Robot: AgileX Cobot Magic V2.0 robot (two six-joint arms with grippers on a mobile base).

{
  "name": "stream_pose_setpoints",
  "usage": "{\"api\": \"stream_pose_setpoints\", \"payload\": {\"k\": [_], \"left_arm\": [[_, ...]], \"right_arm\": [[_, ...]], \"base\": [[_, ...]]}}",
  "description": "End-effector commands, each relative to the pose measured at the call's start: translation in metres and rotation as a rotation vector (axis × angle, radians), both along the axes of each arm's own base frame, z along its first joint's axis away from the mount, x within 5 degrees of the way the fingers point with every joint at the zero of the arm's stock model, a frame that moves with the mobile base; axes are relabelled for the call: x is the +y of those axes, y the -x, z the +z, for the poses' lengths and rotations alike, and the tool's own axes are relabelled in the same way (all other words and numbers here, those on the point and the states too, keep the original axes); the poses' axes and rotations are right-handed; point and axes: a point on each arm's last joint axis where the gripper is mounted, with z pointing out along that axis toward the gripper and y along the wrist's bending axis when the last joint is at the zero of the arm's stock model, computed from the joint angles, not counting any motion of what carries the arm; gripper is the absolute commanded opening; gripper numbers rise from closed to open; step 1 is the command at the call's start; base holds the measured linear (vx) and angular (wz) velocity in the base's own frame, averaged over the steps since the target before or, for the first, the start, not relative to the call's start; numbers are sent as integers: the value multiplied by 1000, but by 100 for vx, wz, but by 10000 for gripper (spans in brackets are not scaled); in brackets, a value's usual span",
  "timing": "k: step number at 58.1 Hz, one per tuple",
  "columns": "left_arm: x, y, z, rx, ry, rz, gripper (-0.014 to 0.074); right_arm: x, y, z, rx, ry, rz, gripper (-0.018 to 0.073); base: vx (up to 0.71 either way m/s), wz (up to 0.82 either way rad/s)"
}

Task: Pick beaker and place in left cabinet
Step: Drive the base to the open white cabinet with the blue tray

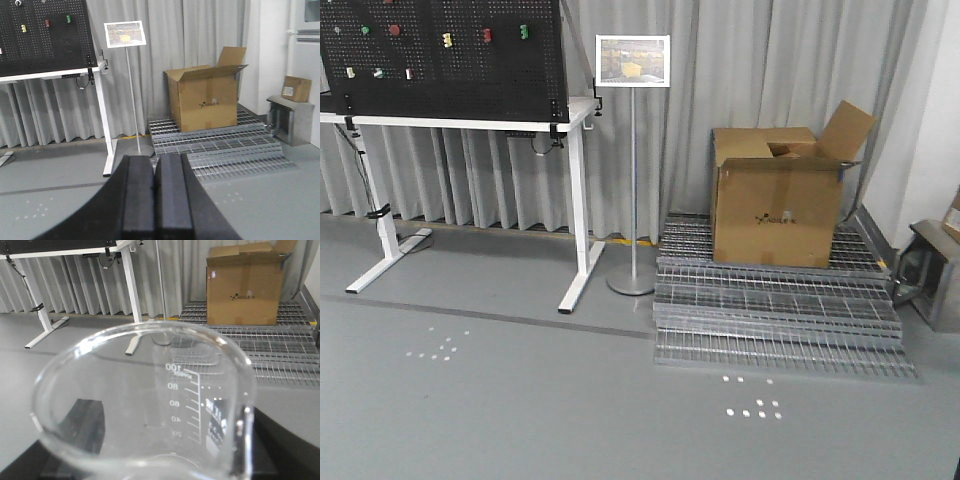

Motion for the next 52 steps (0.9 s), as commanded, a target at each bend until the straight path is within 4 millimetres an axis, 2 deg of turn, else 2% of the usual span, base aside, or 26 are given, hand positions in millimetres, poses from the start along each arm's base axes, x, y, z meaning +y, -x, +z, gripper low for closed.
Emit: {"api": "stream_pose_setpoints", "payload": {"k": [1,25,52], "left_arm": [[0,1,3,-80,33,-1,1],[0,1,3,-80,33,-1,1],[0,1,3,-80,33,-1,1]], "right_arm": [[3,-1,16,-98,-5,34,-3],[3,-1,16,-98,-3,34,-3],[3,-1,16,-98,-4,34,-3]], "base": [[63,8],[61,-5],[56,-40]]}}
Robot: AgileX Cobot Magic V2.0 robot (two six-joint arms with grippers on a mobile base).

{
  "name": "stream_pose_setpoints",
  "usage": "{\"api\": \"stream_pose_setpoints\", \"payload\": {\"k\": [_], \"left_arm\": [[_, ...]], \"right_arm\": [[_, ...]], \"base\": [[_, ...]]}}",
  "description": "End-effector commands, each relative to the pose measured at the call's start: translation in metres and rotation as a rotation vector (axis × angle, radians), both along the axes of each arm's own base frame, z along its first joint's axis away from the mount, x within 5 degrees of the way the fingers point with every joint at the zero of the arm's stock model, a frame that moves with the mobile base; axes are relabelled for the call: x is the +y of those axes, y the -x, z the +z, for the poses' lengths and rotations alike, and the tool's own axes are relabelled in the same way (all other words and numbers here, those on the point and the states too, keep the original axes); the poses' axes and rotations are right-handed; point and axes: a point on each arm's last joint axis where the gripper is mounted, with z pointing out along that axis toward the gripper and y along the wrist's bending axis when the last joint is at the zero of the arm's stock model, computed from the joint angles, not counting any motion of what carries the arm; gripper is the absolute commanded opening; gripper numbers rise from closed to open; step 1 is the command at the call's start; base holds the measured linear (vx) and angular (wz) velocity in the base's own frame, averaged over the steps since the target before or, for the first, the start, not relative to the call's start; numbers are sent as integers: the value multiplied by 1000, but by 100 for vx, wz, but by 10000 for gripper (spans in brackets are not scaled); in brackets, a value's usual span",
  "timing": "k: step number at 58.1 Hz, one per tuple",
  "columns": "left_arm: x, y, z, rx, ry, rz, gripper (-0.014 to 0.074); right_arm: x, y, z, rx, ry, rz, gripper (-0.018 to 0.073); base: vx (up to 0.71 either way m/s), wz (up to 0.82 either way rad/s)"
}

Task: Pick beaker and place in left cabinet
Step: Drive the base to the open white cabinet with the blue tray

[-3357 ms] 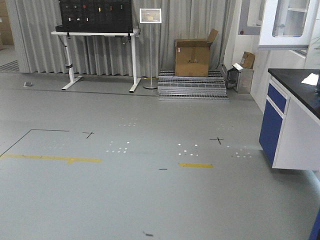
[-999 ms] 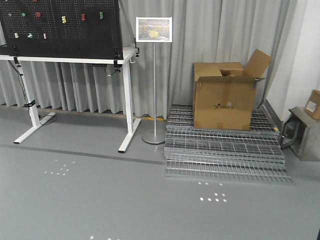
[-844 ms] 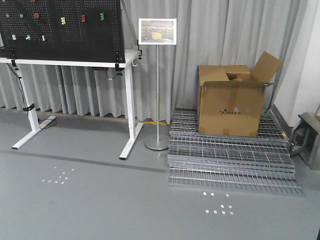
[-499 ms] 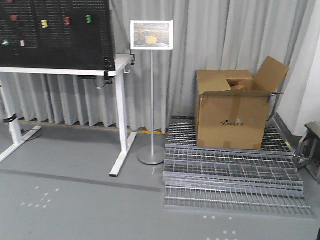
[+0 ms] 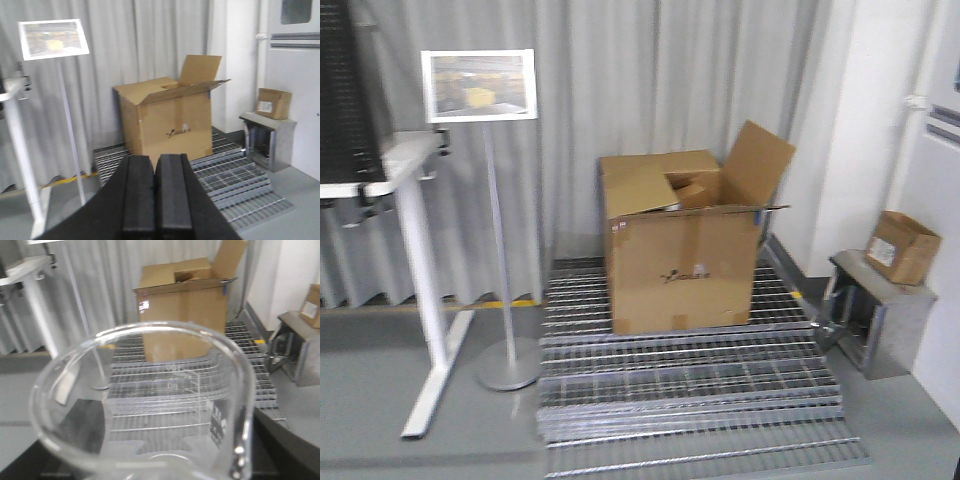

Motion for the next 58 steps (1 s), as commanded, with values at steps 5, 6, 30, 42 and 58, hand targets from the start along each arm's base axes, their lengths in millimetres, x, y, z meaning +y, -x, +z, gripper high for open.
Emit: {"api": "stream_pose_setpoints", "payload": {"k": [5,6,30,42,58], "left_arm": [[0,1,3,-80,33,-1,1],[0,1,3,-80,33,-1,1],[0,1,3,-80,33,-1,1],[0,1,3,-80,33,-1,1],[0,1,3,-80,33,-1,1]], "right_arm": [[3,-1,16,-97,-4,33,-3],[3,-1,16,-97,-4,33,-3],[3,-1,16,-97,-4,33,-3],[3,-1,16,-97,-4,33,-3],[3,-1,16,-97,-4,33,-3]], "base": [[52,-50],[51,-50],[48,-51],[42,-63],[38,-77]]}}
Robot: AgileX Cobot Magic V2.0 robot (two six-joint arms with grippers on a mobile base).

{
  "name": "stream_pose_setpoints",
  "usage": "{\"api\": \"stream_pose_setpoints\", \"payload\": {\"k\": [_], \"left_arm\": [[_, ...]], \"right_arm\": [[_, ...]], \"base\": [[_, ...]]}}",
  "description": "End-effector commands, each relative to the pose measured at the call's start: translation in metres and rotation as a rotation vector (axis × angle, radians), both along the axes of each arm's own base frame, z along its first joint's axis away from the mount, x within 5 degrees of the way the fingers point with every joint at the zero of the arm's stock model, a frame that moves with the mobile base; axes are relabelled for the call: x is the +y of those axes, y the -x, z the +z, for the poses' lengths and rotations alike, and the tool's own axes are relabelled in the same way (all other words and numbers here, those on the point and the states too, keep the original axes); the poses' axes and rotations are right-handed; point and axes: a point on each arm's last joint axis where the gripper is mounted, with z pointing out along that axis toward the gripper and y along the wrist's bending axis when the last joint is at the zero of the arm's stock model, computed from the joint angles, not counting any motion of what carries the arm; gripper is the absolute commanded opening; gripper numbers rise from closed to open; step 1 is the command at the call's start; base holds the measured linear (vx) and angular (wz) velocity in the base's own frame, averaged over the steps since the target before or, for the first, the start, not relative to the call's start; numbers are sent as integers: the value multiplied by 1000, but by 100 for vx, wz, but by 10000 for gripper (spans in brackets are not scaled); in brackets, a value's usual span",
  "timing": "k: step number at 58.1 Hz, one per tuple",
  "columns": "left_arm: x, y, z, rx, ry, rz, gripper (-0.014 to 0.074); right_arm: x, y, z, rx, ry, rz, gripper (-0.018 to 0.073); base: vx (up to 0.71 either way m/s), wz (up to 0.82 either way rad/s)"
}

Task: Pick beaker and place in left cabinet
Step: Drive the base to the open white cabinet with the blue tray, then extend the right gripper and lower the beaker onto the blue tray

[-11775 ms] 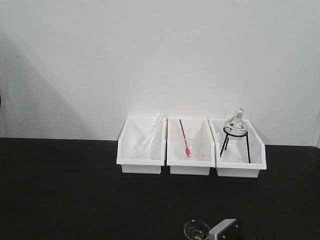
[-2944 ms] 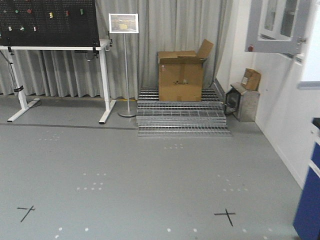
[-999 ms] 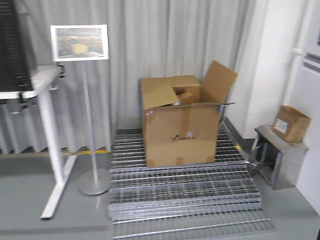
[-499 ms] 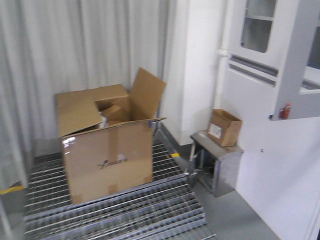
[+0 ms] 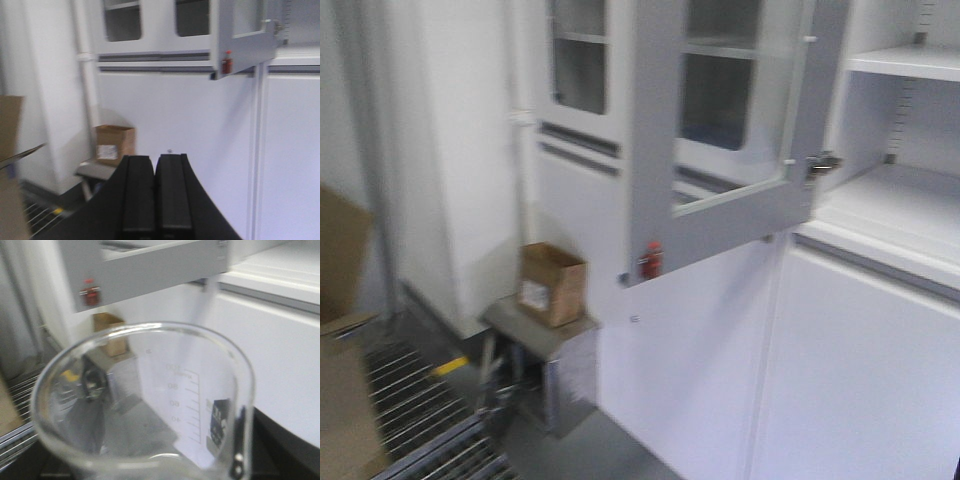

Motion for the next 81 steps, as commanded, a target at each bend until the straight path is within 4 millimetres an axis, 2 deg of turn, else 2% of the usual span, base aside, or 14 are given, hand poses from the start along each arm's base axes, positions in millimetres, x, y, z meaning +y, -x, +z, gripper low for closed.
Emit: {"api": "stream_pose_setpoints", "payload": {"k": [1,30,81], "left_arm": [[0,1,3,-80,33,-1,1],[0,1,3,-80,33,-1,1],[0,1,3,-80,33,-1,1]], "right_arm": [[3,-1,16,-97,-4,33,-3],[3,-1,16,-97,-4,33,-3],[3,-1,16,-97,-4,33,-3]], "base": [[35,-80],[32,-65],[33,-31]]}}
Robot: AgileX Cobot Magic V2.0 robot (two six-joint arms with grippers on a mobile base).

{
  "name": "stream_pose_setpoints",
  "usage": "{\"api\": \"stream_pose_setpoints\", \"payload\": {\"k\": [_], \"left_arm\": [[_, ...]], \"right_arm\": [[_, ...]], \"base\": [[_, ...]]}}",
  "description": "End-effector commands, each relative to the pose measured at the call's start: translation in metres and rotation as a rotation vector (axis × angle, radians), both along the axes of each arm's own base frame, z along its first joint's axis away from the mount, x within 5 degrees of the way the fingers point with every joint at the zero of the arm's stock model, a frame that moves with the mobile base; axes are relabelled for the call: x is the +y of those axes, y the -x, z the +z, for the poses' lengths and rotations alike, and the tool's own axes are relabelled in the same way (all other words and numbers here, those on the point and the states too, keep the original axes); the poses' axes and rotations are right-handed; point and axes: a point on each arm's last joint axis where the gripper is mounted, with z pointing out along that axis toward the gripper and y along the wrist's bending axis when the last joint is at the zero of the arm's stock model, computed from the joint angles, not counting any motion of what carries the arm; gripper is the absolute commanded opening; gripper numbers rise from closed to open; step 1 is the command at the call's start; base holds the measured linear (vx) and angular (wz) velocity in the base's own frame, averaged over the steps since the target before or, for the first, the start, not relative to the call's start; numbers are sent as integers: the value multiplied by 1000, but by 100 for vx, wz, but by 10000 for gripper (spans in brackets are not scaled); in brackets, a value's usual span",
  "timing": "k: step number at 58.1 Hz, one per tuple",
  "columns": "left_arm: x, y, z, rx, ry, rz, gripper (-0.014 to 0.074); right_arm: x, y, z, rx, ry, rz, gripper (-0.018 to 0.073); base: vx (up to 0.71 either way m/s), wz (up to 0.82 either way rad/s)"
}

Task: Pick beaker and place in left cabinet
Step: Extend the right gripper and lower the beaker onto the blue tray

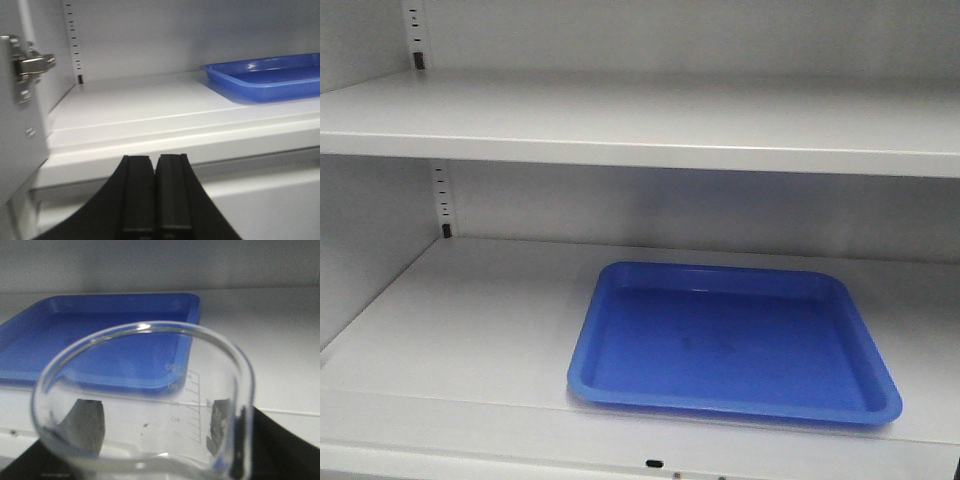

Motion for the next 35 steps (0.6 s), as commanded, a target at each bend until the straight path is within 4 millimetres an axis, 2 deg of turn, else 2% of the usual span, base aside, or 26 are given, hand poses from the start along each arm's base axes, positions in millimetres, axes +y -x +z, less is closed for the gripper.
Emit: {"api": "stream_pose_setpoints", "payload": {"k": [1,35], "left_arm": [[0,1,3,-80,33,-1,1],[0,1,3,-80,33,-1,1]], "right_arm": [[3,-1,16,-97,-4,33,-3],[3,-1,16,-97,-4,33,-3]], "base": [[27,-28],[18,-27]]}}
